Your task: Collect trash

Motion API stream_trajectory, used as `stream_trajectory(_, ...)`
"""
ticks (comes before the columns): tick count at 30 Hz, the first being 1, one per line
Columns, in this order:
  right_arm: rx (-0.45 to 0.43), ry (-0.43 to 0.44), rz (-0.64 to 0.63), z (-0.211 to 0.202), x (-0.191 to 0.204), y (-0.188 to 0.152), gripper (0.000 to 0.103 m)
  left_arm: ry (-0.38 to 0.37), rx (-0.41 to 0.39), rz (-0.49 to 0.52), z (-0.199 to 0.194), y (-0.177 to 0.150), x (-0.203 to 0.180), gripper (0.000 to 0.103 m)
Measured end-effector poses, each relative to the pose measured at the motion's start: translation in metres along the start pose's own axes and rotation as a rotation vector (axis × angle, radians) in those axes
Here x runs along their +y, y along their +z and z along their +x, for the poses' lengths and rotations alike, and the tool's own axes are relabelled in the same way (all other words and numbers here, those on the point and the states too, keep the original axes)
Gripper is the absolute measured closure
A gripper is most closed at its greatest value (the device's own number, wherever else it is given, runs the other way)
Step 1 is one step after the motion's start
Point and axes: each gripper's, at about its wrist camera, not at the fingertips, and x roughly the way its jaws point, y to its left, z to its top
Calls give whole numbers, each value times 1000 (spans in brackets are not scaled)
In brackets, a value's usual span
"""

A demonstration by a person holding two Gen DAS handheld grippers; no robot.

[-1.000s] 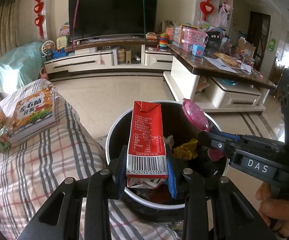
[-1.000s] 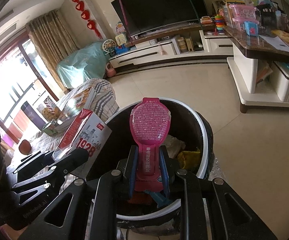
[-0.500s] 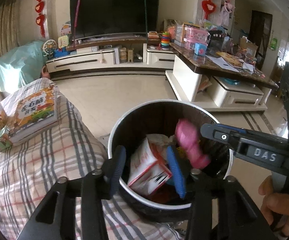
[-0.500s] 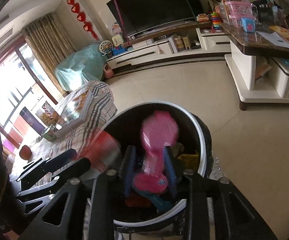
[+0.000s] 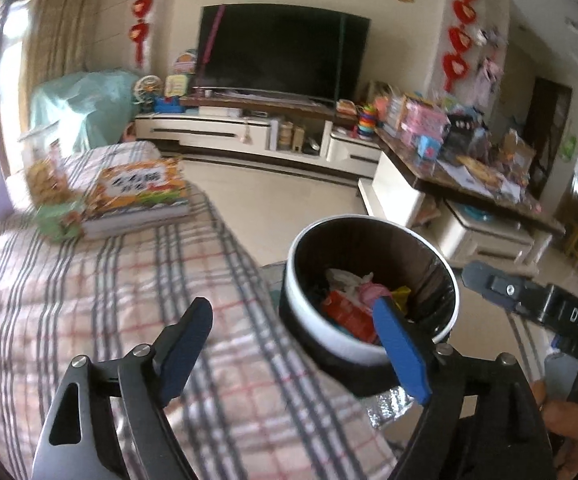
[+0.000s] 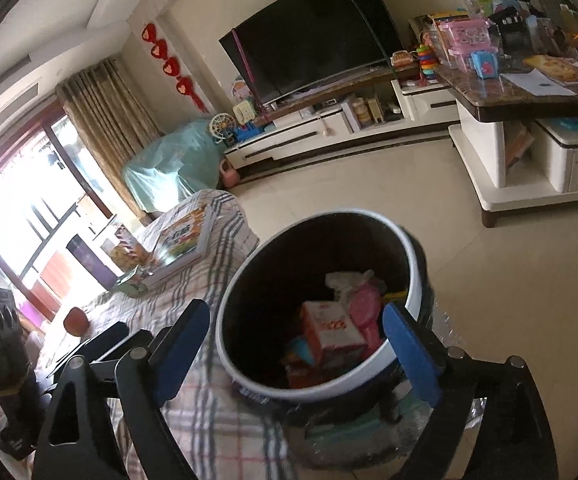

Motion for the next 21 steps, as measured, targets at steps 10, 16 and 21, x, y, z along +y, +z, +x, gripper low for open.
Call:
stream_trajectory(10, -15, -10, -18, -22, 28, -45, 5, 45, -16, -77, -50, -45, 30, 19)
stream_trajectory(16, -101, -39, -96, -50, 55, -43, 4, 78, -91, -78, -92, -53, 30, 13)
stream_trajectory(21, -271, -110, -212, -81, 83, -50, 0, 179, -222, -45, -131, -68, 25, 1)
